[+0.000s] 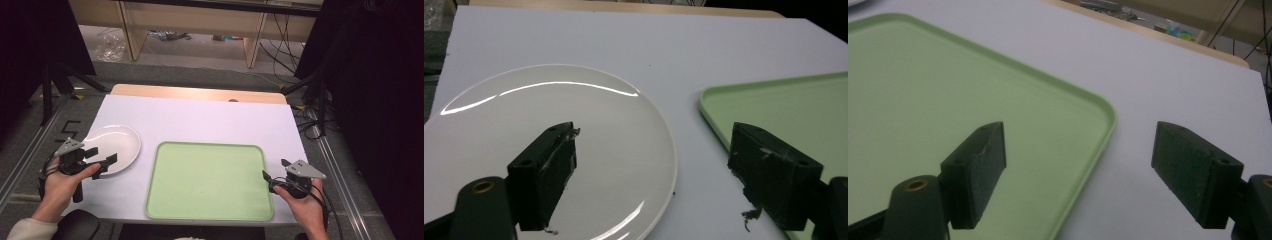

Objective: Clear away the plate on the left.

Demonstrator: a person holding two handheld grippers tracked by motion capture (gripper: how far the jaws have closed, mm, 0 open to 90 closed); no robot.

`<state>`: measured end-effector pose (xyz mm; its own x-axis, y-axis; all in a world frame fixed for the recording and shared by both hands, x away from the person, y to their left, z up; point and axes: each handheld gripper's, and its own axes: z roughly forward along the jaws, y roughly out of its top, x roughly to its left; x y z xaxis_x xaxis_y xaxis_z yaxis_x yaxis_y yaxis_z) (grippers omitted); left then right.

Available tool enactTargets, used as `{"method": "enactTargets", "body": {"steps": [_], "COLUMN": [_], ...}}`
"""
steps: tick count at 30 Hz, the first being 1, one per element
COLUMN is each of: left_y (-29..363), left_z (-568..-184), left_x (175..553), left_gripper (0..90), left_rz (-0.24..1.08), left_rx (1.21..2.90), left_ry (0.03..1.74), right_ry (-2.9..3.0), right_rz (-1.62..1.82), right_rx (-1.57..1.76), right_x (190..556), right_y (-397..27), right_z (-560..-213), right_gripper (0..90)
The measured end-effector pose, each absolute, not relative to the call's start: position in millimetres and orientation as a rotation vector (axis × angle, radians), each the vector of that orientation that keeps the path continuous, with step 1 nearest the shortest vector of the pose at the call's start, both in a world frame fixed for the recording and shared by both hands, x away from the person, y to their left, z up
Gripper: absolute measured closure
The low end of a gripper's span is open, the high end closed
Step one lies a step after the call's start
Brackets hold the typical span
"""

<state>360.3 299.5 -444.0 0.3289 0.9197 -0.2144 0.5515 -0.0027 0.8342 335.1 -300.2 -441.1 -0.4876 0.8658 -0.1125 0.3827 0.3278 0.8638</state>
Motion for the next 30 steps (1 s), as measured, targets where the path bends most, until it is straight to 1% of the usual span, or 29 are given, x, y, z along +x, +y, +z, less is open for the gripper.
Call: {"method": "enactTargets", "body": {"steps": [1,3,6,9,12,13,15,17,21,24,27,30], "left_y": [299,307,312,323,342,342,354,356,365,372,378,380], "left_z": [-444,-442,-443,-444,-446,-446,-449,-450,-456,-461,-468,-471], "left_x": [360,365,369,378,393,393,402,403,411,415,418,420], "left_gripper": [19.2,20.1,20.2,20.4,20.9,21.2,22.2,22.4,22.8,24.8,25.8,26.0], "left_rz": [0.503,0.491,0.486,0.444,0.436,0.436,0.428,0.422,0.364,0.357,0.332,0.325], "left_rx": [1.675,1.677,1.668,1.660,1.704,1.704,1.684,1.674,1.591,1.591,1.578,1.569], "left_ry": [1.340,1.421,1.455,1.508,1.593,1.593,1.639,1.656,1.711,1.735,1.786,1.803], "right_ry": [2.020,2.017,2.018,2.026,2.020,2.020,2.023,2.025,2.027,2.022,2.023,2.025], "right_rz": [1.088,1.084,1.082,1.082,1.079,1.079,1.082,1.071,1.084,1.079,1.077,1.077], "right_rx": [1.094,1.087,1.083,1.094,1.079,1.079,1.088,1.085,1.095,1.075,1.075,1.075], "right_x": [335,335,335,334,335,335,335,335,335,335,335,335], "right_y": [-300,-300,-300,-299,-299,-299,-299,-299,-298,-299,-298,-298], "right_z": [-441,-441,-441,-440,-441,-441,-441,-440,-440,-441,-440,-440], "right_gripper": [22.6,22.6,22.6,22.7,22.8,22.8,22.9,22.9,22.9,23.0,23.0,23.0]}}
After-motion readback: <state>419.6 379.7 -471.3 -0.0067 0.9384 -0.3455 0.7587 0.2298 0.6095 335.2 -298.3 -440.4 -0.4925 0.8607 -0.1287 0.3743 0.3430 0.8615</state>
